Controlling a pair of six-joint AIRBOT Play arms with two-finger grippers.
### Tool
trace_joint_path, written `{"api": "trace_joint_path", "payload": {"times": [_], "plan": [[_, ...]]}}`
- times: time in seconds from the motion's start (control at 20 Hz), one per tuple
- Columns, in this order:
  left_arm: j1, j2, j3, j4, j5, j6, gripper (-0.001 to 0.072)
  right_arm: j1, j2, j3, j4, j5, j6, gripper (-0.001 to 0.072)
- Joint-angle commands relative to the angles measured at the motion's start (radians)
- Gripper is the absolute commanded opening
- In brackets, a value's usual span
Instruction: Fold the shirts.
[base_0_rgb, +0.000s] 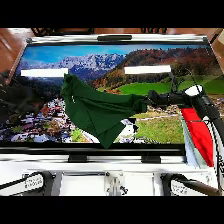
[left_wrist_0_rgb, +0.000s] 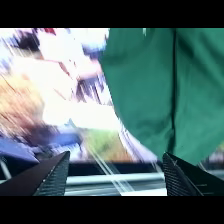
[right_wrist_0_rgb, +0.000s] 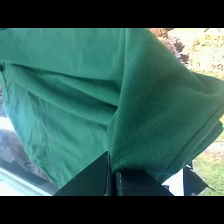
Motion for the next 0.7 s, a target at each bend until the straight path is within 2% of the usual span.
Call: {"api": "trace_joint_path", "payload": {"times": [0.0, 0.1, 0.2, 0.4, 0.55, 0.65], "plan": [[-0.087, 0.076, -0.325, -0.119, 0.186, 0.004, 0.0717, 0.014, 0.004, 0.0, -0.008, -0.009, -0.001, 0.0062], [-0.175, 0.066, -0.44, -0.178, 0.314, 0.004, 0.0717, 0.02, 0.004, 0.0, -0.008, -0.017, -0.001, 0.0062], [-0.257, 0.047, -0.487, -0.188, 0.386, 0.004, 0.0717, 0.019, 0.004, 0.0, -0.009, -0.018, -0.001, 0.0062], [-0.345, -0.017, -0.489, -0.196, 0.452, -0.004, 0.0714, 0.019, 0.004, 0.0, -0.01, -0.039, -0.001, 0.0062], [-0.37, -0.056, -0.489, -0.282, 0.486, -0.003, 0.0707, 0.019, 0.004, 0.0, -0.01, -0.048, -0.001, 0.0062], [-0.391, -0.071, -0.489, -0.285, 0.5, -0.002, 0.0707, 0.019, 0.004, 0.0, -0.01, -0.048, -0.001, 0.0062]]}}
